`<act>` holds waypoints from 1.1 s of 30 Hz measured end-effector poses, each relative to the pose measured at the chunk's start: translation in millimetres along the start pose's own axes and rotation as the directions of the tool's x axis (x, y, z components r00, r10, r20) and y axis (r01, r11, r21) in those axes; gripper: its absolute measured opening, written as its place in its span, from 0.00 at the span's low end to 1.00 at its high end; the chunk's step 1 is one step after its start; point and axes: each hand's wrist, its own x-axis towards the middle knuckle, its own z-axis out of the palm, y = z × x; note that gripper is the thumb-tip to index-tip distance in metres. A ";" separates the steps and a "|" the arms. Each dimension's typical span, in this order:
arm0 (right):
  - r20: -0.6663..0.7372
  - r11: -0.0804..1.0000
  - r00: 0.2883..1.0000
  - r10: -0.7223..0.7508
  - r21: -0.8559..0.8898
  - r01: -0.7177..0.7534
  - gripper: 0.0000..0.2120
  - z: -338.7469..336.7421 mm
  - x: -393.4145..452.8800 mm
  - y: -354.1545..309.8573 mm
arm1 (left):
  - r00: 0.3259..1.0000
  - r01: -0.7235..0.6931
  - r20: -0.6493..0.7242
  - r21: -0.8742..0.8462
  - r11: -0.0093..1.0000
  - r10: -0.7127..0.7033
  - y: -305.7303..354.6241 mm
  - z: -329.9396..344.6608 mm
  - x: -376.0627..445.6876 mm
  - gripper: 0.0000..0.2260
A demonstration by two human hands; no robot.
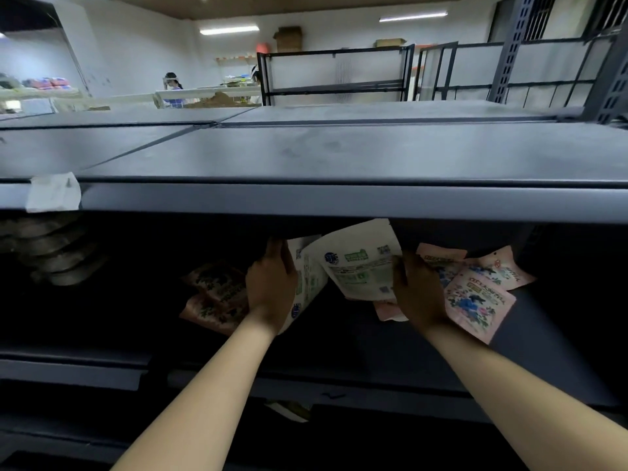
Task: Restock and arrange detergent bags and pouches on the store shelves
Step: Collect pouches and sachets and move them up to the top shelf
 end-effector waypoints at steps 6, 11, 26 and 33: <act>0.201 0.995 0.979 0.040 0.083 -0.058 0.14 0.2 -11.0 21.7 | 0.955 0.271 0.173 -0.181 0.945 -0.241 11.4 13.3 -24.1 0.21; 0.424 0.899 0.898 0.120 0.338 -0.280 0.22 0.2 -22.8 24.2 | 0.904 0.372 0.285 -0.158 0.915 -0.319 11.4 26.2 -58.7 0.19; 0.057 0.868 0.942 0.331 0.372 -0.328 0.14 -84.1 -60.8 16.0 | 0.998 0.065 -0.004 0.041 0.997 -0.065 83.2 -15.6 -88.6 0.09; -0.325 0.956 0.915 0.239 0.246 -0.162 0.06 -177.1 -107.4 9.1 | 0.995 -0.038 -0.093 -0.038 0.999 0.034 158.6 -58.5 -127.9 0.06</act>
